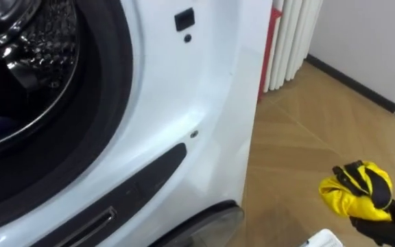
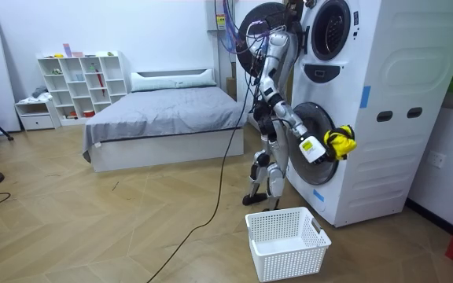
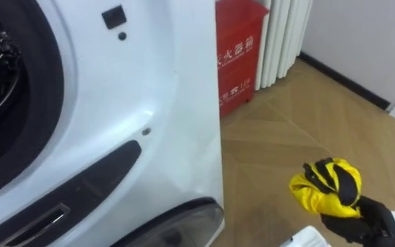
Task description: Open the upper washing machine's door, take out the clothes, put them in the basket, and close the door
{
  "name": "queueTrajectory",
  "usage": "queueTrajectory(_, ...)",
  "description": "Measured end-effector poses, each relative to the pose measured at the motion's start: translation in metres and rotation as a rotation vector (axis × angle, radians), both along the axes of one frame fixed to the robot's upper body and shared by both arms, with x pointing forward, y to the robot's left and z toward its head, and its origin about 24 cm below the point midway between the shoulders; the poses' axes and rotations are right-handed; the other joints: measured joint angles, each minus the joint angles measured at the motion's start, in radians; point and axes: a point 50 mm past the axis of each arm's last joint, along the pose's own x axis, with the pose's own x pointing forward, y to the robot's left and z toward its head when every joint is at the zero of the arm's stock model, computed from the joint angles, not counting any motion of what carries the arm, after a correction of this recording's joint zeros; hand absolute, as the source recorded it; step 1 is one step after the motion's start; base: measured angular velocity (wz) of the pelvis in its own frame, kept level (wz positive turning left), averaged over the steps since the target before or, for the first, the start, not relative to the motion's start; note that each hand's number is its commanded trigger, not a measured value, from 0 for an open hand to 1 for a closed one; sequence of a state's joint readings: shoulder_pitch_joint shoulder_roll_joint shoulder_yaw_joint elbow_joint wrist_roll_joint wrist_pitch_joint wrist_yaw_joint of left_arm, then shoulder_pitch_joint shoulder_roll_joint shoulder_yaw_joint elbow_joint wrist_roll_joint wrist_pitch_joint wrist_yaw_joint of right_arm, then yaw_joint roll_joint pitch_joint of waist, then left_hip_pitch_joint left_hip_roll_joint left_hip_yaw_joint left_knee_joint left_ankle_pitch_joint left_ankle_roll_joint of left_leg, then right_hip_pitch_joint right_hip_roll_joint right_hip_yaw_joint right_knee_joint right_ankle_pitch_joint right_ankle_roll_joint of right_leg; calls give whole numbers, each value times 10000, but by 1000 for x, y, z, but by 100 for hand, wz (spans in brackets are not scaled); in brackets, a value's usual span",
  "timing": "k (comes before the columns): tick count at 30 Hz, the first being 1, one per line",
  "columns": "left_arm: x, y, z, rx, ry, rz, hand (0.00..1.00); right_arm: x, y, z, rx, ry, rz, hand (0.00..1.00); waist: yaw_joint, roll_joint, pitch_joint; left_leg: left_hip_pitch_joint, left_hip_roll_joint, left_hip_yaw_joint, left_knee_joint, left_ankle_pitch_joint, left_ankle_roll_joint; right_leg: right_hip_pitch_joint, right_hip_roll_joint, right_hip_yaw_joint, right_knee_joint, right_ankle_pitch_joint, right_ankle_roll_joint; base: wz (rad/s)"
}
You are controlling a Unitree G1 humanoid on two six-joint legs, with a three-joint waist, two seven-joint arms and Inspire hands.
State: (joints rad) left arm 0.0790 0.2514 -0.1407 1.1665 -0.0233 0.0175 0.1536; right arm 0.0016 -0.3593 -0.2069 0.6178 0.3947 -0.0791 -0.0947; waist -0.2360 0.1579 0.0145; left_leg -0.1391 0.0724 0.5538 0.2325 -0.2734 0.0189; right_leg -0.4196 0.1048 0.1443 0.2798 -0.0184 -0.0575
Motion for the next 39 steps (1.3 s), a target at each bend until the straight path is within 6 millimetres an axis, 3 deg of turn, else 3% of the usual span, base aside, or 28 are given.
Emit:
queueTrajectory(6,11,-7,0,-100,-599,772,0,-5,-3,-12,265,142,-1726,100,201,58,-8,-318,-139,-50,11,115,20,-414,-68,-9,159,-106,1,3)
queueTrajectory(14,11,-13,-1,-88,-629,1250,0,-21,-12,-23,-55,891,-3624,100,170,199,-3,-400,-198,39,-67,133,22,-608,-39,142,338,-131,23,-4)
queueTrajectory(19,11,-19,-3,-153,-709,1903,0,-21,-16,-18,-208,446,-4545,100,-63,195,20,-408,-396,74,2,163,73,-921,-182,172,985,-542,76,4)
queueTrajectory(25,7,-20,-4,31,-618,2251,0,-26,-20,-17,-512,373,-5282,100,-334,168,47,-419,-519,126,-74,197,125,-1075,-140,541,1201,-650,241,-2)
queueTrajectory(29,6,-21,-4,52,-561,2413,0,-28,-19,-17,-849,528,-5296,100,-339,165,51,-403,-552,215,-153,181,150,-1114,-14,740,1191,-594,335,-15)
queueTrajectory(39,3,-25,-6,115,-487,2581,0,-40,-5,-33,-881,1313,-4024,100,-374,241,82,-306,-662,245,-387,183,153,-1201,-7,710,1344,-557,212,-2)
